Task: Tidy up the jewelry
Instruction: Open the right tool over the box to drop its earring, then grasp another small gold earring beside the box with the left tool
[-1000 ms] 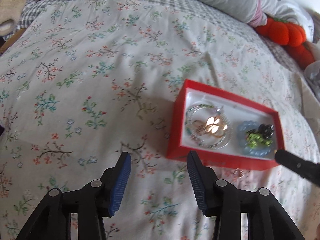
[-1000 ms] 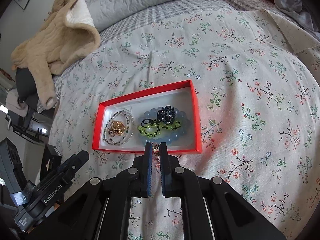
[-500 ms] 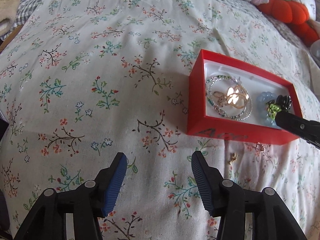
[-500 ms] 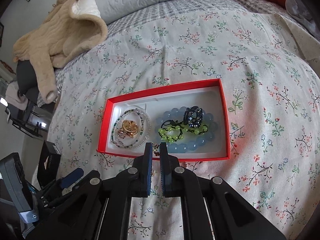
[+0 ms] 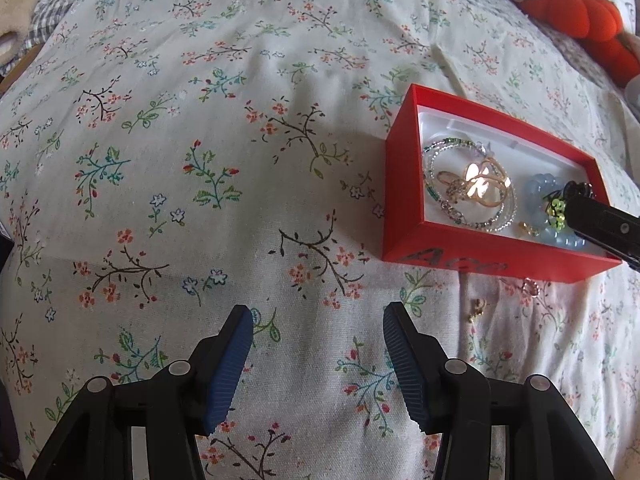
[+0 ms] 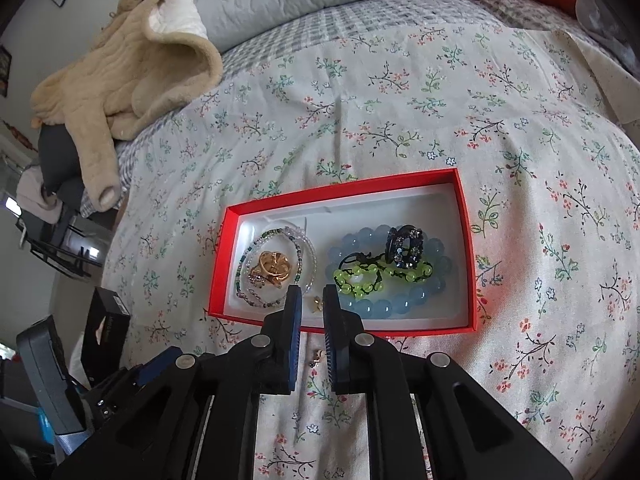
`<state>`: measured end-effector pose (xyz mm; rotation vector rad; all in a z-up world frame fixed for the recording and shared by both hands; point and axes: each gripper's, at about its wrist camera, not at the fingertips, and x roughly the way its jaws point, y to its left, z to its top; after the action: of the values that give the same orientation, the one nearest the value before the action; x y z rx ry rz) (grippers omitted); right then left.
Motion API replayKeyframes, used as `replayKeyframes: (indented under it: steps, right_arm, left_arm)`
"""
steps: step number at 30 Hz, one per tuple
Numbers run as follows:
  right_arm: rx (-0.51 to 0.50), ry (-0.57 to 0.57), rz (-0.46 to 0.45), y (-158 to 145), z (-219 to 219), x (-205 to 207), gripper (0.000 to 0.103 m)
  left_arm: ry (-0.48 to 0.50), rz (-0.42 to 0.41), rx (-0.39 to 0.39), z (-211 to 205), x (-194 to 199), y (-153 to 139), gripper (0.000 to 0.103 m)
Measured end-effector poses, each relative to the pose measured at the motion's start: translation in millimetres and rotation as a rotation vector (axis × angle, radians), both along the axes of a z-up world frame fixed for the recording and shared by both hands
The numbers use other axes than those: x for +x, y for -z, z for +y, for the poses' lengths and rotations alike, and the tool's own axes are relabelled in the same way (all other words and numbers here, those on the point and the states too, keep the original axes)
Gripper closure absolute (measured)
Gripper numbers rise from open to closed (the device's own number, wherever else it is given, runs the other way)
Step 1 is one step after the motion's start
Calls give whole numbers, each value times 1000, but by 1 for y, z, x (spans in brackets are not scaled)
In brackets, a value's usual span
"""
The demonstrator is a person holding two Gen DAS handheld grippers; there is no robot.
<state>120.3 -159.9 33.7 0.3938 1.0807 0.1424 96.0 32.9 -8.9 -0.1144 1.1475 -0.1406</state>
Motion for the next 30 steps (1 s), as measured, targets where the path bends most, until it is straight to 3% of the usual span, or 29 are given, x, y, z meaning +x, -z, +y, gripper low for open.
replayKeyframes:
  steps: [7,12,18,22,26,30]
  right_arm:
    - [-1,5,17,-5,-11,-13,86]
    - [-56,5,30,-7,-20,-28,65]
    - [-81,14,85,4,-33,-46,55]
    - [-98,31,151,19,-42,-48,55]
    - [-102,39,167,23,-51,-49,55]
    - [-105,58,186,29,-60,-48,55]
  left_arm:
    - [0,6,-8,-4,-2,-1,45]
    - [6,13,-8,-10,-5,0,45]
    - [29,18,-15,-23,-10,3,45]
    - [58,36,-16,-35,-13,9,45]
    - [76,70,-75,-42,-11,16,46]
    - [64,93,-164,-43,-5,19,61]
